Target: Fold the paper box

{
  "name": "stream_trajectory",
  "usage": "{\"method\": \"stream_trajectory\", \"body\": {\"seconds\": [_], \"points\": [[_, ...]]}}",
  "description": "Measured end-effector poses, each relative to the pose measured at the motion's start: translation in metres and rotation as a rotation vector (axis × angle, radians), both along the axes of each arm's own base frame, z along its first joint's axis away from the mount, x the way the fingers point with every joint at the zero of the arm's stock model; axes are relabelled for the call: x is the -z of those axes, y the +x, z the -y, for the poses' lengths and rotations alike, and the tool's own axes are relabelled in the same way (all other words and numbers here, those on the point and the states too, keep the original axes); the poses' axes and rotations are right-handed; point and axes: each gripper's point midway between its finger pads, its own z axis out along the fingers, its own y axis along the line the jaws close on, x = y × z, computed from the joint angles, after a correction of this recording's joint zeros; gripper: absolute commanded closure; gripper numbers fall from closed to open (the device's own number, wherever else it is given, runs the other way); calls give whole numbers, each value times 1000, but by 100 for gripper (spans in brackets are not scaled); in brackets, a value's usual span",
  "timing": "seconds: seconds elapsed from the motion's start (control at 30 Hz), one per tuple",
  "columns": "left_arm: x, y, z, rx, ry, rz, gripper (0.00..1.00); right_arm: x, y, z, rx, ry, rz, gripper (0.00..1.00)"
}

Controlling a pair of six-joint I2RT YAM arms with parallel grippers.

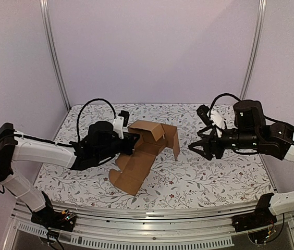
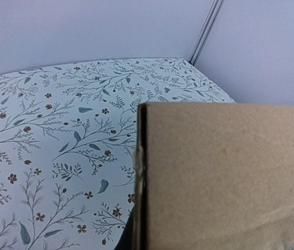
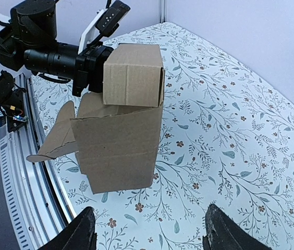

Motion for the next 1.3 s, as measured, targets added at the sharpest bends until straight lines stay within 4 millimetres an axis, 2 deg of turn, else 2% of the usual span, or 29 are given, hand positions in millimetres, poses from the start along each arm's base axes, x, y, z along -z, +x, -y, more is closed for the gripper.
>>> {"method": "stream_trajectory", "body": {"seconds": [0.2,0.4,0.6,0.83,1.3], "points": [[0,-5,4,46,-9,14,100,19,9,-16,-47,-15,-56,35],[-3,-9,6,71,-19,23,100,29,13,-36,-105,7,-102,39],[-8,-9,6,70,-32,34,100,33,13,-53,-150,51,-144,42],[-7,-8,5,61,-30,35,100,30,17,-64,-139,94,-156,45],[-5,-3,-1,16,1,26,100,40,26,-92,-74,69,-118,52]]}}
